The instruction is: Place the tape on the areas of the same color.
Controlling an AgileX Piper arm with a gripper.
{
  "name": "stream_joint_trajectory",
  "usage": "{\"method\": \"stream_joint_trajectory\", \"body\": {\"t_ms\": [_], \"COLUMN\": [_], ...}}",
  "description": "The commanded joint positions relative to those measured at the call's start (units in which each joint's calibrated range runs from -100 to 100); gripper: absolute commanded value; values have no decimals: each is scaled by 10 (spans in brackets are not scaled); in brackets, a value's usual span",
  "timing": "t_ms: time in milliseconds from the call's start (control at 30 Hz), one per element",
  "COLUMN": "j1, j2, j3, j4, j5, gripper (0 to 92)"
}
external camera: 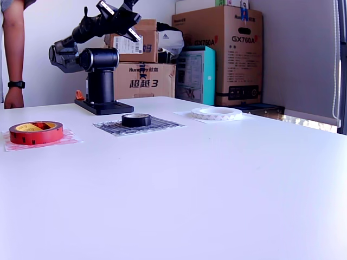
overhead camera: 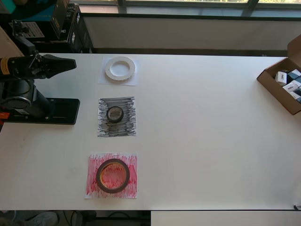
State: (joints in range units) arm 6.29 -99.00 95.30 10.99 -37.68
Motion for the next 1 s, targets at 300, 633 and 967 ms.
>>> {"method": "stream_joint_trajectory", "body": {"t_ms": [300,633,967], "j1": [-14,-15,-15], "j2": [-4,-4,-2], "j3": [41,42,39], "j4": [-76,90,93], "j5": [-14,-14,-14], "gripper": [0,0,0]}}
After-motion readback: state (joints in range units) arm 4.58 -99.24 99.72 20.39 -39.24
